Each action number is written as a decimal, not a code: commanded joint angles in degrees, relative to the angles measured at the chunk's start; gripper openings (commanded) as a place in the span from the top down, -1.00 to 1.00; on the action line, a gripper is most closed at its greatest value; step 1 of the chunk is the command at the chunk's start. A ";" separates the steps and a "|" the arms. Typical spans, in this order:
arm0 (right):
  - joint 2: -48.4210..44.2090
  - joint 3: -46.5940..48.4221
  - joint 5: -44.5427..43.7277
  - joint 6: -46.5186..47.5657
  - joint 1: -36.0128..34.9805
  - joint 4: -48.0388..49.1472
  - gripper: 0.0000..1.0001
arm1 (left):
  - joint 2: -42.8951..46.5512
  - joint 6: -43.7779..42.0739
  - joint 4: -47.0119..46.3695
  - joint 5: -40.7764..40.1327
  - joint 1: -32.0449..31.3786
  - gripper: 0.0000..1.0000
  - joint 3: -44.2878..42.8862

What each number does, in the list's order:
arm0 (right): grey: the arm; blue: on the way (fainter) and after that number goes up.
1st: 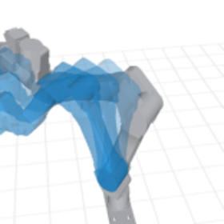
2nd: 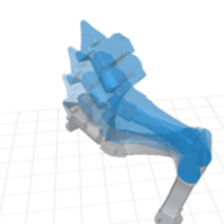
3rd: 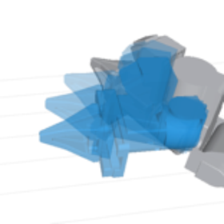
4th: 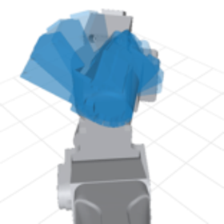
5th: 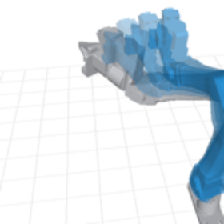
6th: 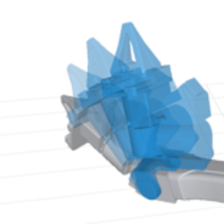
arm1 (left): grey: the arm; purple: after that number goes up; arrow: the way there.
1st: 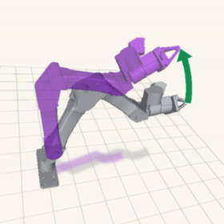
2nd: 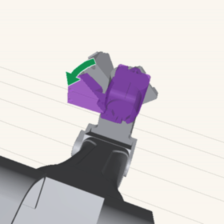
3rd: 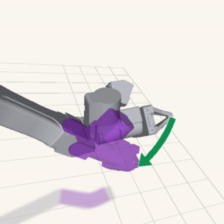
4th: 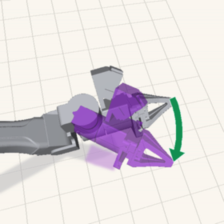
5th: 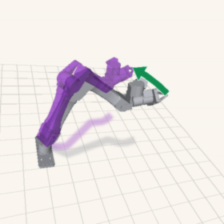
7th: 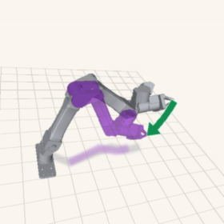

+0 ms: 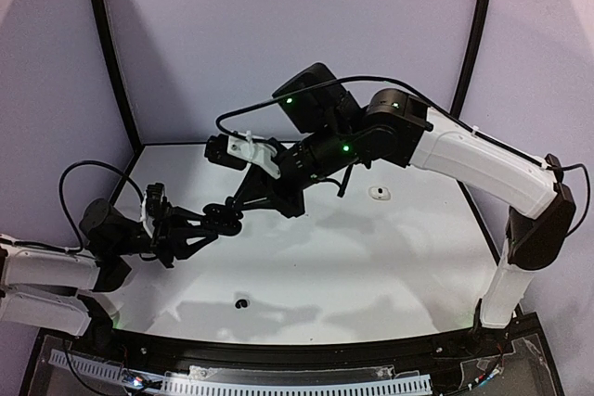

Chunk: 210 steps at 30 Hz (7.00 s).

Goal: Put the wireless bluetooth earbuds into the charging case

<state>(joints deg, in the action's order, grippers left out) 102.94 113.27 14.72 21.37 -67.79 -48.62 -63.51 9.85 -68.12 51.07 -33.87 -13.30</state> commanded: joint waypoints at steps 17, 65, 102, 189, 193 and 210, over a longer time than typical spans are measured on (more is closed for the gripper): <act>4.18 1.96 -2.83 5.11 -2.15 -4.43 1.00 | -0.92 -4.06 -2.12 3.90 0.03 0.98 -3.01; 1.22 2.30 -8.44 1.24 -2.07 -0.72 0.46 | -1.24 0.09 -5.70 -3.88 0.14 0.98 -1.70; 2.45 -0.59 -6.57 5.43 -1.74 5.22 0.82 | -0.39 -2.29 -4.51 -4.33 0.28 0.98 -2.03; -3.33 -13.28 4.40 -7.40 1.97 26.59 -0.66 | 5.08 3.31 1.40 -7.88 0.91 0.98 -3.97; -3.25 -14.52 7.19 -7.86 2.04 28.38 -0.51 | 4.29 6.60 -0.16 -5.73 0.91 0.98 -4.34; -5.24 -18.33 9.55 -8.38 3.75 30.06 0.88 | 3.09 9.72 -2.66 -1.72 0.91 0.98 -5.18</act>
<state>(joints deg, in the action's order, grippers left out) 99.39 94.98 23.38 12.58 -64.77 -19.27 -60.31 18.85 -69.17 47.70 -32.91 -17.08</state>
